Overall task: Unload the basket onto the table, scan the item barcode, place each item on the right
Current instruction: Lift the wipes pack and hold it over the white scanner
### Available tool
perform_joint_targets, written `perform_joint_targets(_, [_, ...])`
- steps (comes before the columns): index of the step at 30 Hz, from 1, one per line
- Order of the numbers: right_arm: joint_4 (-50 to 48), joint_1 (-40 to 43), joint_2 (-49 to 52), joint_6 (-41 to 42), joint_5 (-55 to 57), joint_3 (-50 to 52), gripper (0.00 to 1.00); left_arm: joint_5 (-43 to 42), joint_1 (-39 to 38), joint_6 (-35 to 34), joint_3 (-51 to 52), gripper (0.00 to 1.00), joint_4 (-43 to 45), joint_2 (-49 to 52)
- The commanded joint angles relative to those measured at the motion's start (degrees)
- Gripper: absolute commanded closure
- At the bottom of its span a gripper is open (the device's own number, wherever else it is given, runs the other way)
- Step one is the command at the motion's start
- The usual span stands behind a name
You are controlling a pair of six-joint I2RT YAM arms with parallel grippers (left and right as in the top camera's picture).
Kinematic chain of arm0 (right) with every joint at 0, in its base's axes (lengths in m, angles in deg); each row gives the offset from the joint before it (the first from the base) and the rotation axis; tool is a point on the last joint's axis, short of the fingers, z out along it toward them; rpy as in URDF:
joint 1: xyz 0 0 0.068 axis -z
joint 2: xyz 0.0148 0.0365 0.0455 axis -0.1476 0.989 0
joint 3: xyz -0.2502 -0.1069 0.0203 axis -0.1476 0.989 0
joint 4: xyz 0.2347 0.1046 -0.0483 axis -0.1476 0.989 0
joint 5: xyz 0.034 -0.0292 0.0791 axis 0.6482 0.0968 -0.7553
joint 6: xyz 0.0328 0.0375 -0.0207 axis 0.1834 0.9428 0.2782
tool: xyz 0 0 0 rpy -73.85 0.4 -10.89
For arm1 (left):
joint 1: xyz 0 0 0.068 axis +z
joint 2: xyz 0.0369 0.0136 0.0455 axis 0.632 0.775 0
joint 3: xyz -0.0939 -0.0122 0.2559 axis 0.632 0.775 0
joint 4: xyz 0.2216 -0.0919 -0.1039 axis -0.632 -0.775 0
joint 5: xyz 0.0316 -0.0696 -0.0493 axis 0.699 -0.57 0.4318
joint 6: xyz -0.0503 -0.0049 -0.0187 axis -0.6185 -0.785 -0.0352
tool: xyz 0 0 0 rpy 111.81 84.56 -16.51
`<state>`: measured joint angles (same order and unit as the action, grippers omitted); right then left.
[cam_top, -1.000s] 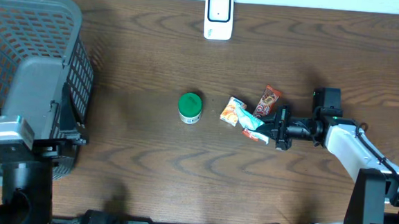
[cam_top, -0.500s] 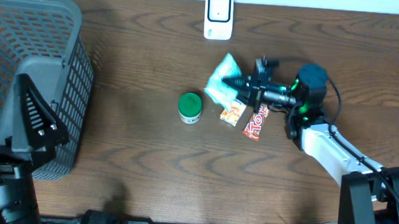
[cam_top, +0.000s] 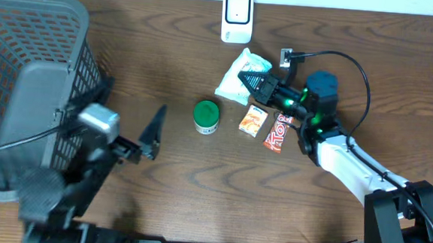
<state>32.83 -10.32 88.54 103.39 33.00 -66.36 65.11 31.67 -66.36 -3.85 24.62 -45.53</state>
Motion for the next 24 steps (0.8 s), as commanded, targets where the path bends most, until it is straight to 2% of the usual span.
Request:
perform_joint_targets(1, [0.85,-2.56,-0.11,-1.36,25.42,-0.13,0.98,-2.16,0.24,1.81,5.86,0.02,2.97,-0.37])
perform_joint_targets(5, [-0.98,-4.09,0.02,8.46,42.66,-0.24,0.98,-0.61,0.24,1.77,9.46,0.02,3.08,-0.28])
perform_joint_targets(7, [-1.33,-4.13,0.52,11.82,47.56,-1.07,0.98,-0.63,0.24,1.77,10.21,0.02,3.08,-0.09])
perform_joint_targets(15, [-4.17,-4.07,14.97,11.82,46.05,-17.84,0.98,5.01,0.24,1.81,10.69,0.02,3.1,3.76])
perform_joint_targets(19, [-4.17,-3.89,26.56,11.87,45.9,-32.48,0.98,4.98,0.24,1.79,10.69,0.02,2.97,6.21])
perform_joint_targets(24, [-4.17,-3.8,37.31,14.62,45.53,-45.55,0.98,5.49,0.24,1.84,10.69,0.02,2.4,8.68])
